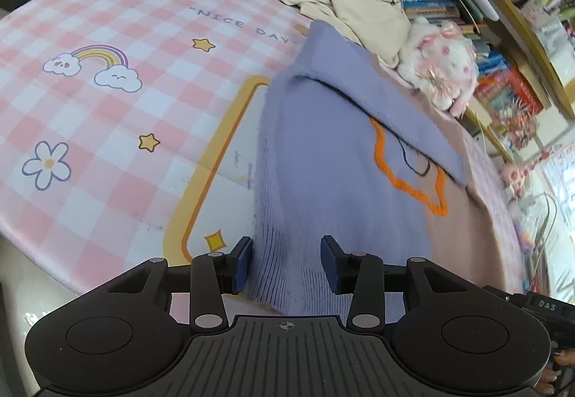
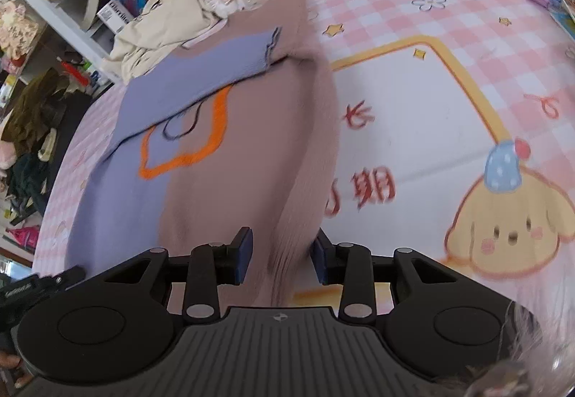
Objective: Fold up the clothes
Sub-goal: 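Lift the hem with both tools and fold it toward the collar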
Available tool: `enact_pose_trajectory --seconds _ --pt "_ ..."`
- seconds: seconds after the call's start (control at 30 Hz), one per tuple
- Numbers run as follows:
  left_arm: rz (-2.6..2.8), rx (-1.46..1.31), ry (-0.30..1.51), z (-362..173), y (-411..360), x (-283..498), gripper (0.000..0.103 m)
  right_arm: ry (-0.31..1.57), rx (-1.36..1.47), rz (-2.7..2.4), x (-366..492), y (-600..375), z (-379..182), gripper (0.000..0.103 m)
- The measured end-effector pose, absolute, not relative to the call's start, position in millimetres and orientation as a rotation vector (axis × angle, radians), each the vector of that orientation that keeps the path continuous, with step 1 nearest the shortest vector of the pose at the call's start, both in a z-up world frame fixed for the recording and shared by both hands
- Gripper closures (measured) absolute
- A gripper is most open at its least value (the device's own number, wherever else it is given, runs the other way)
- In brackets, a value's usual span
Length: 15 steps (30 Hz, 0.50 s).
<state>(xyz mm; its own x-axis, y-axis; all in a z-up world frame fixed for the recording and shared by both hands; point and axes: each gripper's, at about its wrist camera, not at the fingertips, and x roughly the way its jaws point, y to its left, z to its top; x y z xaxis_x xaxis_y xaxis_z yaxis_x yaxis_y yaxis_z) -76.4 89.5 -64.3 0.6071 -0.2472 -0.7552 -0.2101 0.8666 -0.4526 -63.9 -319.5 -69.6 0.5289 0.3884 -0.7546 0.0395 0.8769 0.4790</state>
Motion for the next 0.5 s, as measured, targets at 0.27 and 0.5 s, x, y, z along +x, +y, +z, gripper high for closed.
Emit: enact_pose_trajectory --seconds 0.27,0.5 --pt "-0.006 -0.604 0.926 -67 96 -71 0.066 1.028 0.527 0.226 -49 -331 -77 0.070" --pt "-0.036 -0.675 0.926 -70 104 -77 0.066 1.057 0.587 0.258 -66 -328 -80 0.071"
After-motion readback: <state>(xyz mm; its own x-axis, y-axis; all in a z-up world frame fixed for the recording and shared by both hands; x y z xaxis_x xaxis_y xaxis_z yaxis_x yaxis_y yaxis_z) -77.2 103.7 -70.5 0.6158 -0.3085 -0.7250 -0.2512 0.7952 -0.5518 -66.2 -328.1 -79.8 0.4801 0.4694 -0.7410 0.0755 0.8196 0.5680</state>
